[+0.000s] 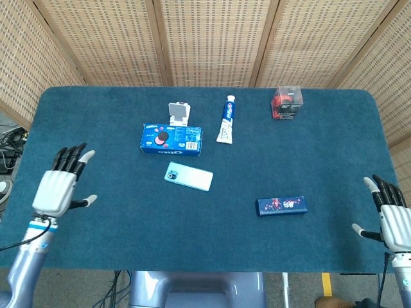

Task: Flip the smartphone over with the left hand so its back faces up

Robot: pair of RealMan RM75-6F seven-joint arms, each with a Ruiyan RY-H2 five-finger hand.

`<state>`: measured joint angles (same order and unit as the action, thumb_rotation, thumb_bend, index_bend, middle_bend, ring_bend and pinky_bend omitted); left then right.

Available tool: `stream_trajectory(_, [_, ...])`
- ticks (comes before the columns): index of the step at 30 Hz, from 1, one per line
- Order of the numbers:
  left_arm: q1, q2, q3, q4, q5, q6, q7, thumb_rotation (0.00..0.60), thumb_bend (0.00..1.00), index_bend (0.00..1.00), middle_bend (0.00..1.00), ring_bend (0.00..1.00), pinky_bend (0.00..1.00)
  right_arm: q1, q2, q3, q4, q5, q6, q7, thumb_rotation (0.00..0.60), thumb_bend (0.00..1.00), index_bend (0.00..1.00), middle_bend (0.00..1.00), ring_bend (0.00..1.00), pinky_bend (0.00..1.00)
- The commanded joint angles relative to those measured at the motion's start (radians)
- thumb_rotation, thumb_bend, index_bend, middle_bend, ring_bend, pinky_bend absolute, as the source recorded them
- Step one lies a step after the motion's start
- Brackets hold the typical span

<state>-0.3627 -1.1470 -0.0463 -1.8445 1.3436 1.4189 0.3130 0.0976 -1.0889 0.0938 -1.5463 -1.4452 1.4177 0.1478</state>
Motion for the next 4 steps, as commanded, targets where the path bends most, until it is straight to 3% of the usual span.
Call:
stream_trajectory(1, [0.076, 0.056, 0.062, -0.021, 0.052, 0.061, -0.063, 0.6, 0.0, 0.0, 0.0, 0.0, 0.0, -0.005, 0.005, -0.001, -0.006, -0.004, 0.009, 0.005, 0.6, 0.0, 0.06, 0.0, 0.0, 0.0])
stream_trajectory(4, [0.118, 0.073, 0.089, -0.012, 0.088, 0.097, -0.108, 0.6, 0.0, 0.0, 0.0, 0.0, 0.0, -0.008, 0.011, -0.001, -0.011, -0.006, 0.015, 0.013, 0.6, 0.0, 0.06, 0.0, 0.0, 0.0])
